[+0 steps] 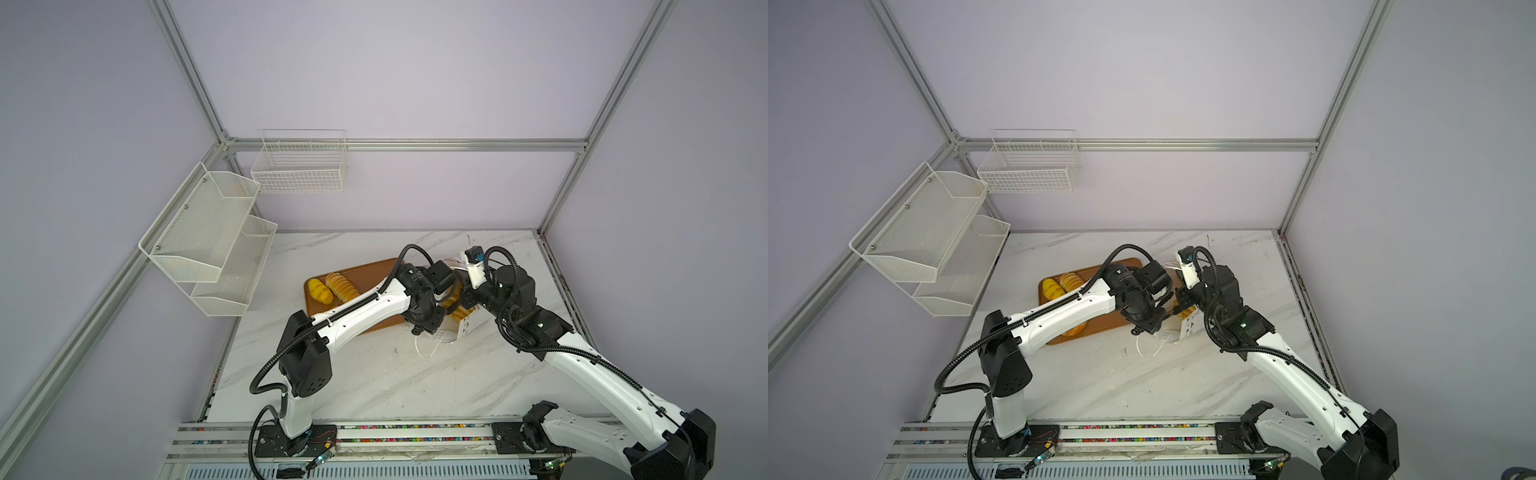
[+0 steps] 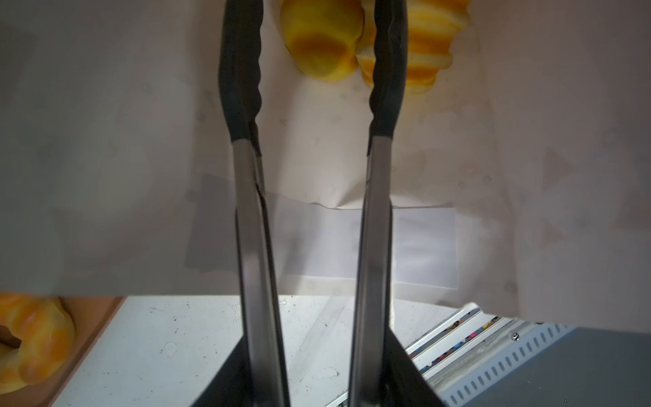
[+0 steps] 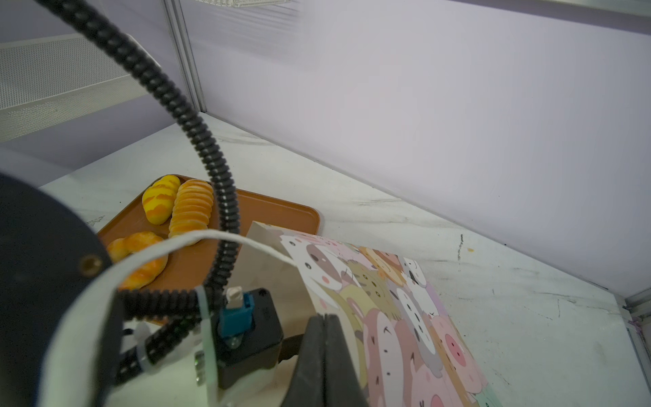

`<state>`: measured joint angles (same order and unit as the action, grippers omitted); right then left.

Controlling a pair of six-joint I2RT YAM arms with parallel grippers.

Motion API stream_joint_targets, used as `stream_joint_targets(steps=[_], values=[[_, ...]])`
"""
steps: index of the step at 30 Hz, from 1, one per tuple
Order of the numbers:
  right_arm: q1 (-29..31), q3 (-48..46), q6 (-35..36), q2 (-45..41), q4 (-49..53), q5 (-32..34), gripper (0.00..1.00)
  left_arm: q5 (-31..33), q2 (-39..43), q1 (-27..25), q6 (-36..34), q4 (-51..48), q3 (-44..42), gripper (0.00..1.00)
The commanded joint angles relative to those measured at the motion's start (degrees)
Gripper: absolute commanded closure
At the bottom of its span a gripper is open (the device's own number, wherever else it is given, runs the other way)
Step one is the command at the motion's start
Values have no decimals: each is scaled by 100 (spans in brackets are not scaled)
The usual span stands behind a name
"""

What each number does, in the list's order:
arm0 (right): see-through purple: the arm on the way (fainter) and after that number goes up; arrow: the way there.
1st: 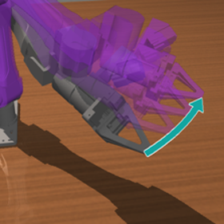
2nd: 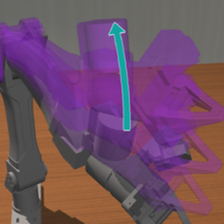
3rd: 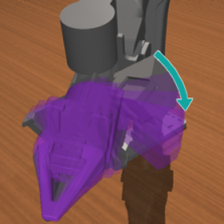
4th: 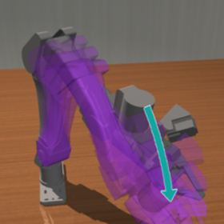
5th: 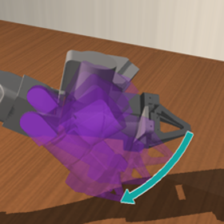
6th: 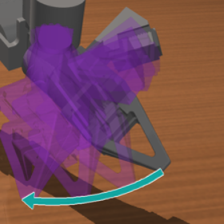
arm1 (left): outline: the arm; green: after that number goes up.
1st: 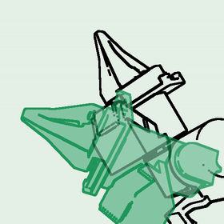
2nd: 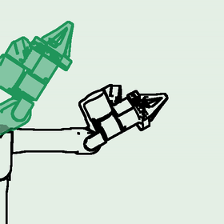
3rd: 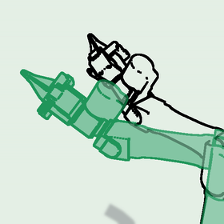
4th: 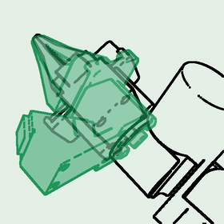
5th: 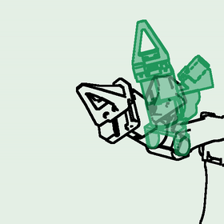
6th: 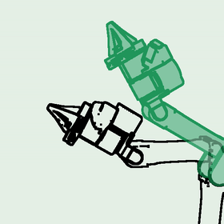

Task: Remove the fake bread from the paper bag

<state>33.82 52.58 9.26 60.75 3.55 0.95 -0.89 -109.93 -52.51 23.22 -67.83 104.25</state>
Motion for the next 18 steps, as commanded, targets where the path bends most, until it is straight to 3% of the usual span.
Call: stream_joint_targets(steps=[1, 18], values=[[10, -26, -78, -10, -285, -61, 100, 179, -63, 22, -61, 125, 584, 55], [12, -125, -67, -45, -316, -15, 100, 361, -326, 22, -309, -283, 744, 56]])
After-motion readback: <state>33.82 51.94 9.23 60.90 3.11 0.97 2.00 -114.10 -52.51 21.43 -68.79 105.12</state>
